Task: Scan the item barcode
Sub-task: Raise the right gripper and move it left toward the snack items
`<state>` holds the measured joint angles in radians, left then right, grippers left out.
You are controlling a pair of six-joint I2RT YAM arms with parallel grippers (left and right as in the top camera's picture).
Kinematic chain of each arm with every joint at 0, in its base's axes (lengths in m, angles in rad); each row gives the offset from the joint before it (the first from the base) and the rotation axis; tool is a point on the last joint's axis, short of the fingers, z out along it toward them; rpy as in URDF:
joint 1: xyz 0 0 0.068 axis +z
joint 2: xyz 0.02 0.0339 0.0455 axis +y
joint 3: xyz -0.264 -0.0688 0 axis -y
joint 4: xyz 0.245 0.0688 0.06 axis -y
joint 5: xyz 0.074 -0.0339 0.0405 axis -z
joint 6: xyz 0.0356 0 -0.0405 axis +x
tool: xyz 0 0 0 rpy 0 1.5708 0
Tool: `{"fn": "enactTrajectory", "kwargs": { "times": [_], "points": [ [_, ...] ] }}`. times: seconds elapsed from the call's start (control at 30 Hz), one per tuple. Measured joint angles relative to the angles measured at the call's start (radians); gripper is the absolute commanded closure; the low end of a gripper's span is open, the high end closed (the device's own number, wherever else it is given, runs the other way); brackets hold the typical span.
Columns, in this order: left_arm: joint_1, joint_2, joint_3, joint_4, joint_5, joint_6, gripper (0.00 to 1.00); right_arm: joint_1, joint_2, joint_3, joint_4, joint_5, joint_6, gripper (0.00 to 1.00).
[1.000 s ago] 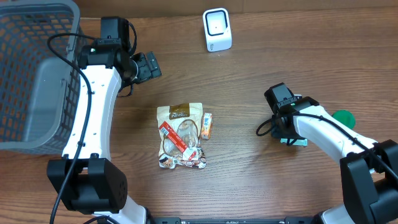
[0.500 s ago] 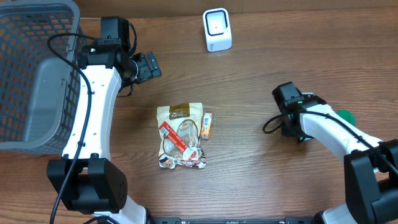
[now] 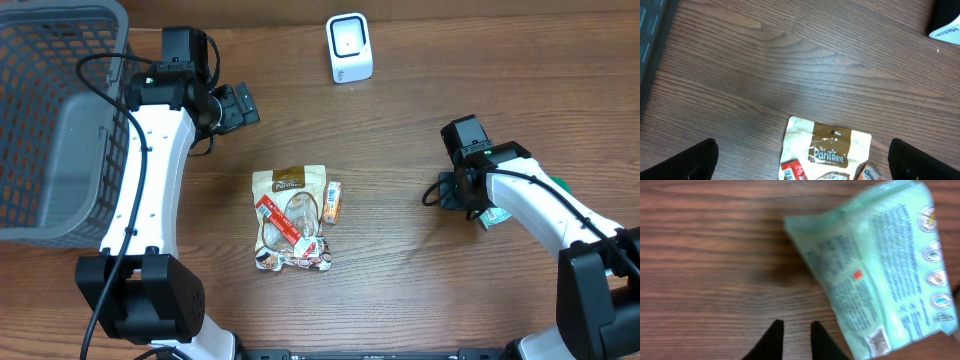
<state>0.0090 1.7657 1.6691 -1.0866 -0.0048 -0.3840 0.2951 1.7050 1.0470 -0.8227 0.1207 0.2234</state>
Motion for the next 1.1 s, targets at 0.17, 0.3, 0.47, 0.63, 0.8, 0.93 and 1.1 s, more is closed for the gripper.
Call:
{"fn": "enactTrajectory", "kwargs": {
  "times": [0.17, 0.3, 0.47, 0.63, 0.8, 0.93, 1.1],
  "points": [
    [0.000, 0.000, 0.000, 0.000, 0.000, 0.000, 0.00, 0.000, 0.000, -0.017, 0.090, -0.023, -0.011, 0.85],
    [0.000, 0.000, 0.000, 0.000, 0.000, 0.000, 0.00, 0.000, 0.000, -0.034, 0.116, 0.015, -0.014, 0.87],
    [0.000, 0.000, 0.000, 0.000, 0.000, 0.000, 0.00, 0.000, 0.000, -0.036, 0.127, 0.051, -0.014, 0.87],
    [0.000, 0.000, 0.000, 0.000, 0.000, 0.000, 0.00, 0.000, 0.000, -0.036, 0.130, 0.071, -0.014, 0.87],
    [0.000, 0.000, 0.000, 0.000, 0.000, 0.000, 0.00, 0.000, 0.000, -0.036, 0.140, 0.076, -0.014, 0.88],
    [0.000, 0.000, 0.000, 0.000, 0.000, 0.000, 0.00, 0.000, 0.000, -0.036, 0.134, 0.029, -0.013, 0.89],
    [0.000, 0.000, 0.000, 0.000, 0.000, 0.000, 0.00, 0.000, 0.000, -0.049, 0.134, -0.003, -0.014, 0.90]
  ]
}}
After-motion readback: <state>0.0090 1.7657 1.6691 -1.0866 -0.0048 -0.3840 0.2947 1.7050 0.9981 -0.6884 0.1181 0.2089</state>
